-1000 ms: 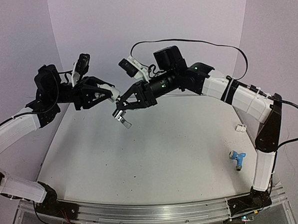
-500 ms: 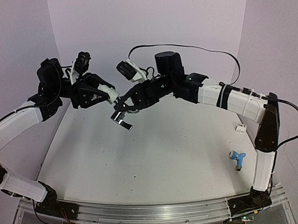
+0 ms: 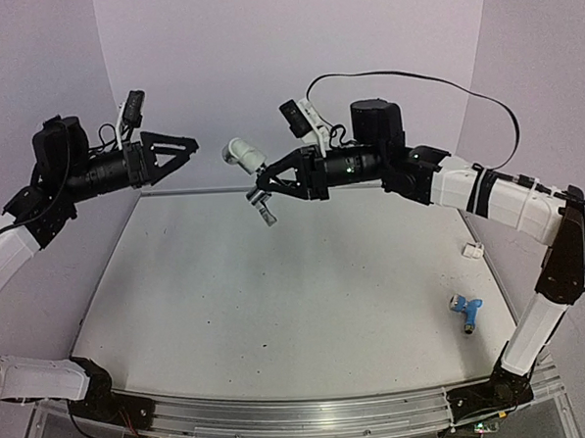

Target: Install the water faucets

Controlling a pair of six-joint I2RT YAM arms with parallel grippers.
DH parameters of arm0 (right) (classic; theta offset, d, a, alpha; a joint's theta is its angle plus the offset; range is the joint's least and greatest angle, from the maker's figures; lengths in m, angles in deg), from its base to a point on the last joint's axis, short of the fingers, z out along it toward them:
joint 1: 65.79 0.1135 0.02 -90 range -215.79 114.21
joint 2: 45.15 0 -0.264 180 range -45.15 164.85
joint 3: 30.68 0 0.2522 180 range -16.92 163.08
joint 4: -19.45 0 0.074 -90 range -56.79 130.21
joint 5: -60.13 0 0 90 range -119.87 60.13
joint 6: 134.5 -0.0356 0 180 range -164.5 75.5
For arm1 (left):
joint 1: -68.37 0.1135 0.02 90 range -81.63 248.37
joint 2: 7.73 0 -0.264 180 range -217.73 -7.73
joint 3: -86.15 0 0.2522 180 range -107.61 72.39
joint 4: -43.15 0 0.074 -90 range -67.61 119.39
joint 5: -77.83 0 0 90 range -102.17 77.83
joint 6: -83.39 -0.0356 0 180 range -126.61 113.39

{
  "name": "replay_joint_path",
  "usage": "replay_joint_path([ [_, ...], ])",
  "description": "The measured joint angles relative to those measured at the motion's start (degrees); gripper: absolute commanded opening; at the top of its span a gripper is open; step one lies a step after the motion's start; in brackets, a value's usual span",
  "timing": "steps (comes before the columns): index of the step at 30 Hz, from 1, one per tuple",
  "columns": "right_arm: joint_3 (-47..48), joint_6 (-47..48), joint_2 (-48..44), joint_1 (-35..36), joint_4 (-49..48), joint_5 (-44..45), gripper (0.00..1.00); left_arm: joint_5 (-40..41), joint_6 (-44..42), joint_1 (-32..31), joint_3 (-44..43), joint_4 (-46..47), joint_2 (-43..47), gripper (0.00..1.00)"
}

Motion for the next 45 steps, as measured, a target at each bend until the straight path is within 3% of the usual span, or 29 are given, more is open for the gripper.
replay_joint_path([
  [4, -0.8, 12.6, -2.2, 0.8, 4.6, 14.9, 0.00, 9.7, 18.6, 0.3, -6.4, -6.1, -4.9, 0.85],
  [5, -0.9, 14.4, -2.3, 1.0, 5.0, 17.2, 0.00, 10.1, 20.3, 0.3, -6.4, -6.4, -5.3, 0.88],
  [7, -1.3, 22.3, -2.4, 2.3, 6.4, 27.0, 0.00, 12.2, 32.6, -0.5, -5.0, -8.4, -8.8, 0.99],
  [11, -1.5, 31.8, -1.4, 4.3, 7.1, 37.6, 0.00, 17.9, 44.0, -5.8, -3.9, -11.3, -12.5, 1.00],
  [19, -1.5, 39.8, 1.3, 6.4, 7.4, 45.7, 0.00, 25.4, 53.1, -12.4, 1.0, -3.5, -11.9, 1.00],
  [24, -1.4, 39.9, 1.6, 7.4, 7.6, 45.6, 0.00, 28.2, 52.1, -13.3, 2.4, -0.1, -12.2, 0.97],
  [30, -0.3, 39.6, 2.1, 8.2, 8.5, 45.1, 0.00, 28.5, 47.1, -14.2, 1.9, 3.1, -15.0, 0.79],
  [38, 1.7, 37.2, 3.5, 8.4, 11.3, 41.6, 0.00, 26.7, 39.4, -14.6, 1.5, 4.7, -16.2, 0.33],
  [40, 2.3, 35.8, 3.8, 8.2, 12.3, 40.2, 0.00, 25.6, 37.4, -14.7, 1.3, 5.2, -16.2, 0.16],
  [45, 6.0, 28.4, 4.7, 5.1, 15.9, 28.8, 0.00, 22.2, 29.5, -14.7, 0.7, 7.2, -16.2, 0.01],
])
